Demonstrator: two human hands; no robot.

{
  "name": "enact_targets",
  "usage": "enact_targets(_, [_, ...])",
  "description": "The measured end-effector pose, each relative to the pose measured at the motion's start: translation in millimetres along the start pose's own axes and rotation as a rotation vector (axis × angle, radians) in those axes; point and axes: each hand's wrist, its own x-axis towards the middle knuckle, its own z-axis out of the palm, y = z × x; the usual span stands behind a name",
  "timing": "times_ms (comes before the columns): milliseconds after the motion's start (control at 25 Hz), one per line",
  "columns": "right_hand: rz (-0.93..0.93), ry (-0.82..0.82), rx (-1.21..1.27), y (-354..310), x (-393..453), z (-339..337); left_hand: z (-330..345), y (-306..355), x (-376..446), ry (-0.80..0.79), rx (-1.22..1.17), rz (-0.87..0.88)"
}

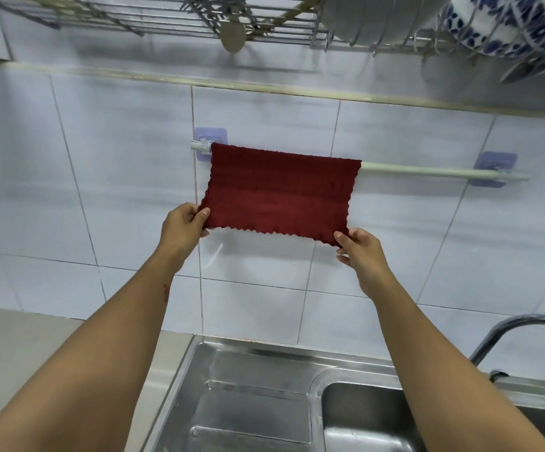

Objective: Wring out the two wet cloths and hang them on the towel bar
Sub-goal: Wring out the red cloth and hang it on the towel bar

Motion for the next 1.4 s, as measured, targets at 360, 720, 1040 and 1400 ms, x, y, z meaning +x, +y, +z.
enact_targets(360, [-0.003, 0.032, 0.018, 6, -4, -2, 3, 2, -7, 0.034, 0.197, 0.069])
enact_targets(720, [0.118, -0.029, -0.141, 36, -43, -11, 14, -10, -49, -0.086, 0.182, -0.140])
enact_targets(1040, [0.192, -0.152, -0.490, 79, -133, -60, 53, -30, -160, -0.508, 0.484, -0.111])
enact_targets(1400, [0.373, -0.114, -0.787, 156, -232, -178, 146, -66, -314, -0.854, 0.487, -0.150])
